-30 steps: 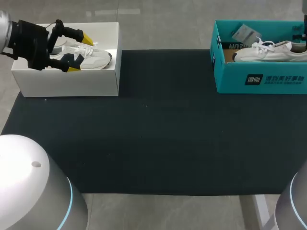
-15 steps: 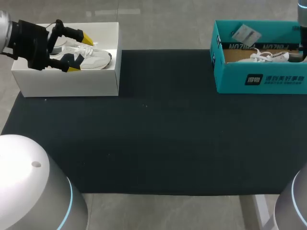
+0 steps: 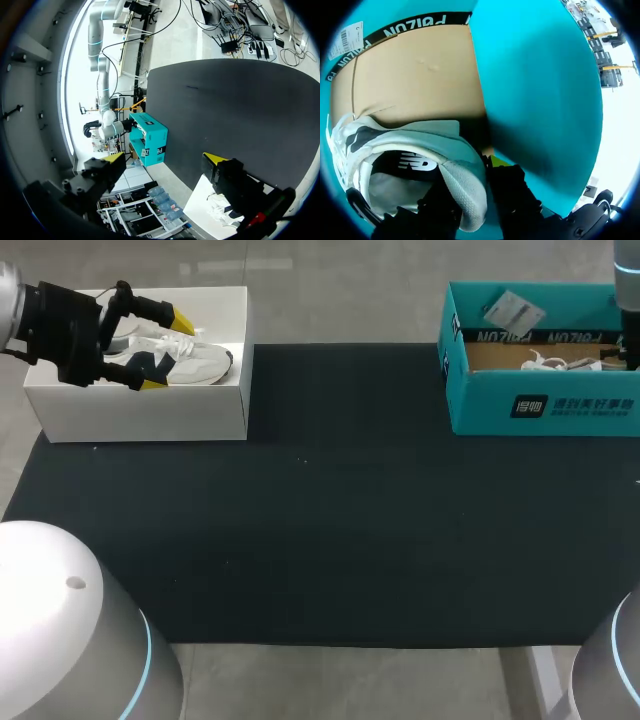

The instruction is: Take the shoe out of the shoebox, open the shoe tongue, remove and reinsert the insole, then place the shoe into the shoebox

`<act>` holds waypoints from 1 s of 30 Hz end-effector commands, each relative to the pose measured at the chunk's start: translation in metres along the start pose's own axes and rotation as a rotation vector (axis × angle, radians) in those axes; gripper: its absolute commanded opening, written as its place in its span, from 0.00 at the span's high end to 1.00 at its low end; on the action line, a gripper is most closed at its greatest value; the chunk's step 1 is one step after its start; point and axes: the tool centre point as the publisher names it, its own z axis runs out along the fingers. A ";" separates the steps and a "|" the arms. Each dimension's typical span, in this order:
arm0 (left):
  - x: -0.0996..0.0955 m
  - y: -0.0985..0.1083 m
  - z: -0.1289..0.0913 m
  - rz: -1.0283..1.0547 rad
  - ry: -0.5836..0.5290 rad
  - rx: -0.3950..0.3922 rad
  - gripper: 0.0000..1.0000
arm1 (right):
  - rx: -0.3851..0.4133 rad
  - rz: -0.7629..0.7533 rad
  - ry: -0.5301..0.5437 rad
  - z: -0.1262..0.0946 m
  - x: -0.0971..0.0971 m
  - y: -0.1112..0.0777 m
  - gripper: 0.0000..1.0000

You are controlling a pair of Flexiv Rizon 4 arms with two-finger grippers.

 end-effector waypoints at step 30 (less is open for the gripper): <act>-0.001 0.001 0.000 0.000 0.005 0.001 0.00 | -0.213 -0.035 0.277 -0.168 -0.015 -0.037 0.00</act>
